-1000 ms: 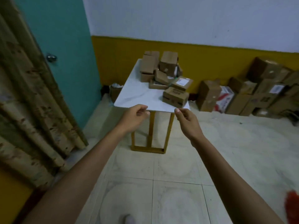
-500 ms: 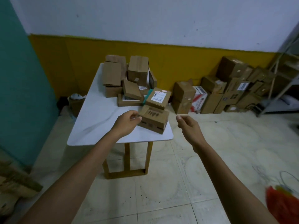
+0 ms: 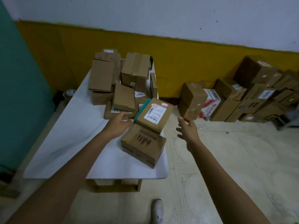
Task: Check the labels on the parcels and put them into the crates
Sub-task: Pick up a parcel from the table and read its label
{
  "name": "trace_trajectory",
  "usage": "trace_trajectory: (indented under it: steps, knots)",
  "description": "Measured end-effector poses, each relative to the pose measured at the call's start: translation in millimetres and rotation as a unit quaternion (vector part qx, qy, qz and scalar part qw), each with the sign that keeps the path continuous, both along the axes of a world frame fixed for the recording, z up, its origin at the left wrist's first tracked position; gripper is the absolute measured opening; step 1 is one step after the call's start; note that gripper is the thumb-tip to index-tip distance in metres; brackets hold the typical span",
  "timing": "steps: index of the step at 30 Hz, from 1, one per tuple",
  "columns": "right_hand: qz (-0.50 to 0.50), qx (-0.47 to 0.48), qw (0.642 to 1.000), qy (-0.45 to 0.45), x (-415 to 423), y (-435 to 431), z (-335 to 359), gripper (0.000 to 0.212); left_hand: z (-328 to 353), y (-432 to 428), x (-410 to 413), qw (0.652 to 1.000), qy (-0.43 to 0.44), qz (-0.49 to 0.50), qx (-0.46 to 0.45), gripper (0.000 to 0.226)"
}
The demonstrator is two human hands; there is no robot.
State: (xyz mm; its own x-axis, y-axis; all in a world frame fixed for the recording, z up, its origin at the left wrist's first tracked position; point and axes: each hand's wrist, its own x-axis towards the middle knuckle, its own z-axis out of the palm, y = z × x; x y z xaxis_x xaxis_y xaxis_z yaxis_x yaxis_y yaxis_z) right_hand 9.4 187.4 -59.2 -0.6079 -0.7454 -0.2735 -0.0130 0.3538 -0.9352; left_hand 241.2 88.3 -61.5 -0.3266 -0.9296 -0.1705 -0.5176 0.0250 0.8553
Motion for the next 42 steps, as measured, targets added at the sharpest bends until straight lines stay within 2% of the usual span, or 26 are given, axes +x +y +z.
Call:
trace_trajectory:
  steps: [7,11,16,18,20,22,25,27,29,31,33,36,38,40,42]
  knots:
    - [0.045,0.072,0.993,-0.088,-57.0,-92.8,-46.7,0.063,-27.4,-55.9,-60.3,0.998,-0.004,0.043,0.046,0.053]
    - [0.069,0.121,0.983,-0.121,-66.5,-116.5,-67.9,0.058,-40.0,-72.9,-77.4,0.996,0.016,0.054,0.076,0.040]
    - [0.065,0.150,0.973,-0.166,-66.7,-129.6,-83.7,0.042,-48.7,-89.5,-92.2,0.994,-0.007,0.052,0.096,0.032]
    - [0.088,0.155,0.970,-0.167,-60.3,-132.3,-87.8,0.041,-52.9,-96.6,-95.9,0.994,-0.022,0.043,0.101,0.020]
    - [0.083,0.154,0.972,-0.156,-52.0,-136.8,-86.8,0.037,-57.5,-99.7,-99.1,0.993,-0.050,0.019,0.103,0.022]
    - [0.038,0.111,0.983,-0.140,-47.5,-140.0,-77.4,0.030,-59.8,-99.9,-101.4,0.995,-0.041,0.026,0.091,0.021]
    - [0.037,0.003,0.990,-0.136,-47.4,-147.8,-47.9,0.031,-43.4,-106.7,-98.9,0.994,0.050,0.082,0.055,0.008]
    - [0.095,-0.046,0.983,-0.149,-46.2,-150.3,-25.2,0.024,-22.6,-111.0,-93.9,0.984,0.141,0.102,0.049,0.032]
    - [0.135,-0.077,0.974,-0.164,-43.8,-155.8,-4.4,0.019,0.1,-114.4,-88.2,0.976,0.185,0.113,0.033,0.057]
    - [0.151,-0.100,0.968,-0.171,-41.8,-161.5,11.3,0.021,19.4,-117.0,-83.2,0.971,0.208,0.116,0.022,0.059]
    - [0.176,-0.109,0.964,-0.167,-40.8,-163.0,22.0,0.026,33.8,-117.0,-79.7,0.961,0.243,0.128,0.013,0.048]
    - [0.238,-0.064,0.959,-0.141,-39.0,-158.1,30.7,0.040,47.7,-116.8,-76.2,0.924,0.335,0.182,0.022,0.042]
    - [0.242,-0.061,0.958,-0.139,-34.9,-156.2,35.1,0.030,52.2,-119.0,-74.4,0.902,0.381,0.199,0.044,0.049]
    - [0.203,-0.106,0.967,-0.108,-29.0,-158.8,46.5,0.020,52.9,-120.4,-74.1,0.908,0.367,0.195,0.052,0.058]
    - [0.174,-0.177,0.969,-0.004,-26.4,-164.6,61.9,0.022,52.3,-119.3,-72.4,0.944,0.255,0.208,0.005,0.076]
